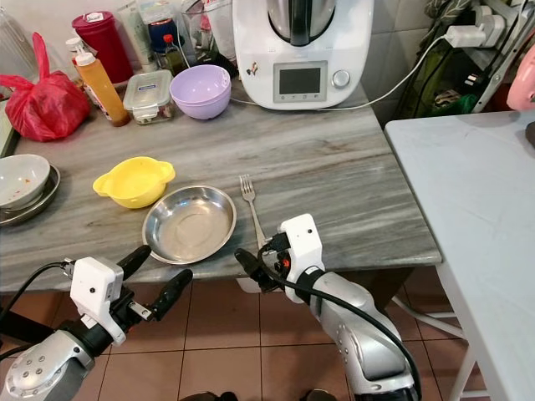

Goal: Setting the table

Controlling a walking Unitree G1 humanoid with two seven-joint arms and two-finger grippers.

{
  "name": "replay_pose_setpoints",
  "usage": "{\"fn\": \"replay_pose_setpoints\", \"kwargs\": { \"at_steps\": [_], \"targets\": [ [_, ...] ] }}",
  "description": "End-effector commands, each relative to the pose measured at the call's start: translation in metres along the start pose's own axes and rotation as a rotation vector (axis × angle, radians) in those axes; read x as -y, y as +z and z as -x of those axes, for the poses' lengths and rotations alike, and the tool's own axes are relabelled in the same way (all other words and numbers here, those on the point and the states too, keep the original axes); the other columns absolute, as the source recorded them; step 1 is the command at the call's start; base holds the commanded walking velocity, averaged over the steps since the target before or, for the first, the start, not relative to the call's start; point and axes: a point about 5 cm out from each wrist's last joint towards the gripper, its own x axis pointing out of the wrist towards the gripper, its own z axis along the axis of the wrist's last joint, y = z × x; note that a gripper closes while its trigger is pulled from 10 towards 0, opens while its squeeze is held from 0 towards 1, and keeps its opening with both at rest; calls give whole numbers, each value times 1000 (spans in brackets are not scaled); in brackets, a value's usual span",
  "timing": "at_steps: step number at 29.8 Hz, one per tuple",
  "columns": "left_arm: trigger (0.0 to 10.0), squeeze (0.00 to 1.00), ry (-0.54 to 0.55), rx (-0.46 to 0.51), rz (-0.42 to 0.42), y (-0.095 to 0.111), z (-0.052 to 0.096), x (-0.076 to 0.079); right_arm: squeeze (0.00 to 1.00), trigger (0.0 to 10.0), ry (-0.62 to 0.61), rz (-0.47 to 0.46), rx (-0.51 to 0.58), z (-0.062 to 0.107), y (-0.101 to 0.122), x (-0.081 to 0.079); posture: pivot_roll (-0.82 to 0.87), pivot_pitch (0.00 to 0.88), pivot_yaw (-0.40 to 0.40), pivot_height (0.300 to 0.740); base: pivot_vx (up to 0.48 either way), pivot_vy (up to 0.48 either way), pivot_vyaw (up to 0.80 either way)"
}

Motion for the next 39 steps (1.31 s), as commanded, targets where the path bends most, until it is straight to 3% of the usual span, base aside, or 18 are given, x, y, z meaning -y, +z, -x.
{"fn": "replay_pose_setpoints", "kwargs": {
  "at_steps": [1,9,39],
  "targets": [
    [10000,0,11,-14,-8,0,3,-3,0,10000,49,-17,-4,1,-1,-7,-48,129,118,740,0,0,0],
    [10000,0,11,-13,-9,2,3,-1,0,10000,124,4,5,-2,1,-15,-45,130,121,740,0,0,0],
    [10000,0,10,-12,-9,3,2,0,0,10000,125,7,5,-3,1,-16,-43,131,121,740,0,0,0]
  ]
}}
